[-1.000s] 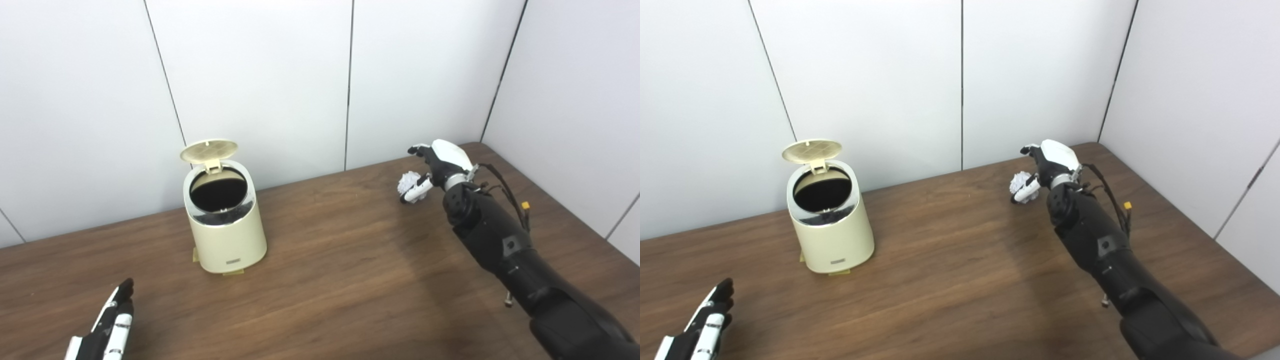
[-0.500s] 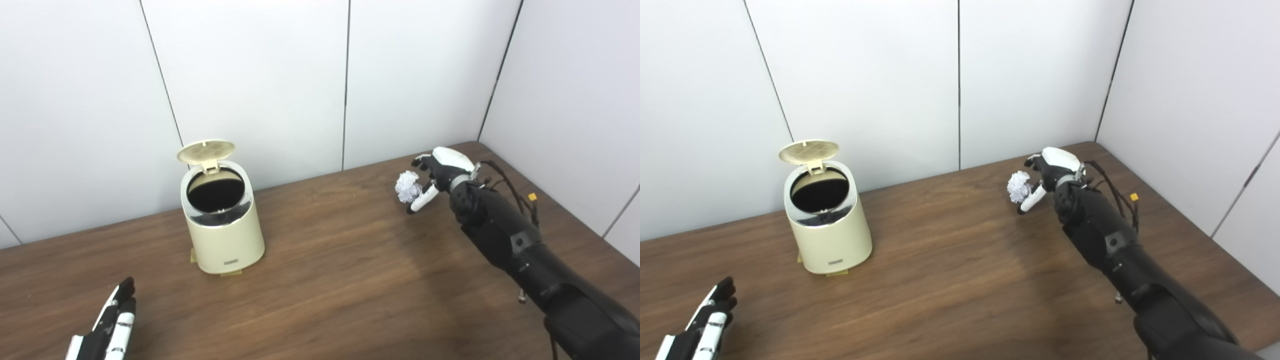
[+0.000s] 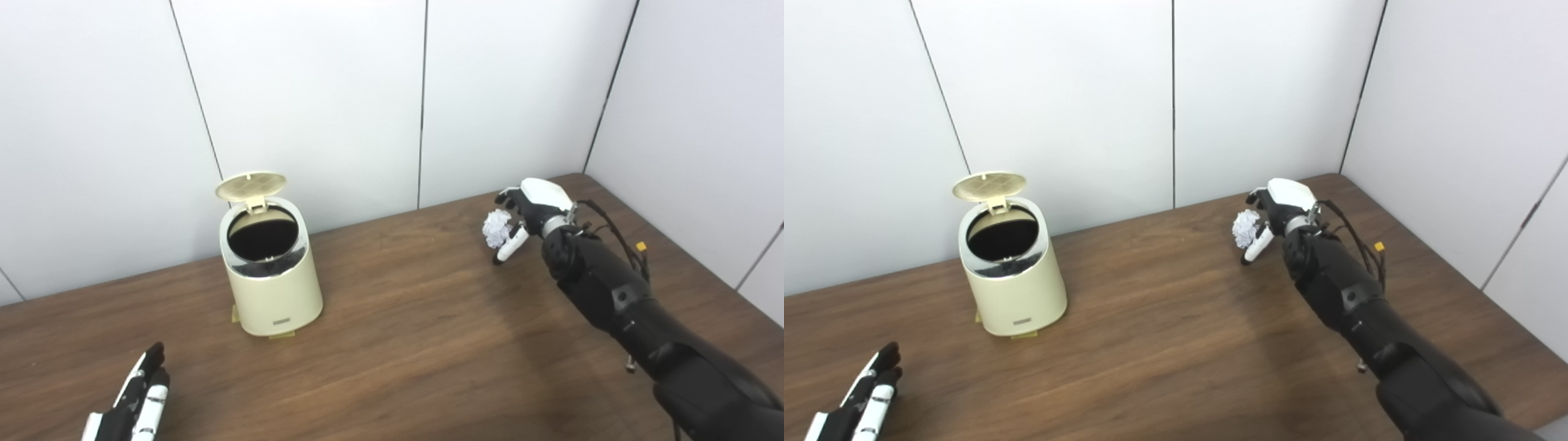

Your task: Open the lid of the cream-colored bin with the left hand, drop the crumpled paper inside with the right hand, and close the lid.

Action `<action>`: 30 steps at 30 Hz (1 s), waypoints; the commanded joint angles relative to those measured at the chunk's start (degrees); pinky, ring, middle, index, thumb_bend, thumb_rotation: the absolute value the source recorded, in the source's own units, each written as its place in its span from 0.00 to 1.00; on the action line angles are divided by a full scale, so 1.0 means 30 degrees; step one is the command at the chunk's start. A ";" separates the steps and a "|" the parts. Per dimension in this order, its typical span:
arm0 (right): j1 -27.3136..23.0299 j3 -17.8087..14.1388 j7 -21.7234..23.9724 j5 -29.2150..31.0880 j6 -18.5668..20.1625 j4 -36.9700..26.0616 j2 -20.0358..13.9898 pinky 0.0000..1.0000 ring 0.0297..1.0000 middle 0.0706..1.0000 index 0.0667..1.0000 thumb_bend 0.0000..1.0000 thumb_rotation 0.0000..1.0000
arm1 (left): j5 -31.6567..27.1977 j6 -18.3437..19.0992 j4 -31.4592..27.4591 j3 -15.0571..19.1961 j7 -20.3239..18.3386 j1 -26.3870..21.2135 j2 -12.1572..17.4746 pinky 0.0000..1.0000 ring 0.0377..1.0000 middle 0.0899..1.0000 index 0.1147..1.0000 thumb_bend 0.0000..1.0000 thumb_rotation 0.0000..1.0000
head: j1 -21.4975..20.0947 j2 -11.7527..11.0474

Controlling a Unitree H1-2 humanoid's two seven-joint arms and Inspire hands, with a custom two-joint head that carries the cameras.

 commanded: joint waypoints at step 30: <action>-0.0202 -0.1004 -0.1292 0.0594 -0.1775 -0.0262 -0.0344 0.38 0.37 0.46 0.50 0.52 0.00 | -0.0132 -0.0973 -0.0155 0.0277 0.0423 -0.0440 -0.0026 1.00 0.99 0.98 0.99 0.45 0.74 | 0.0135 0.0124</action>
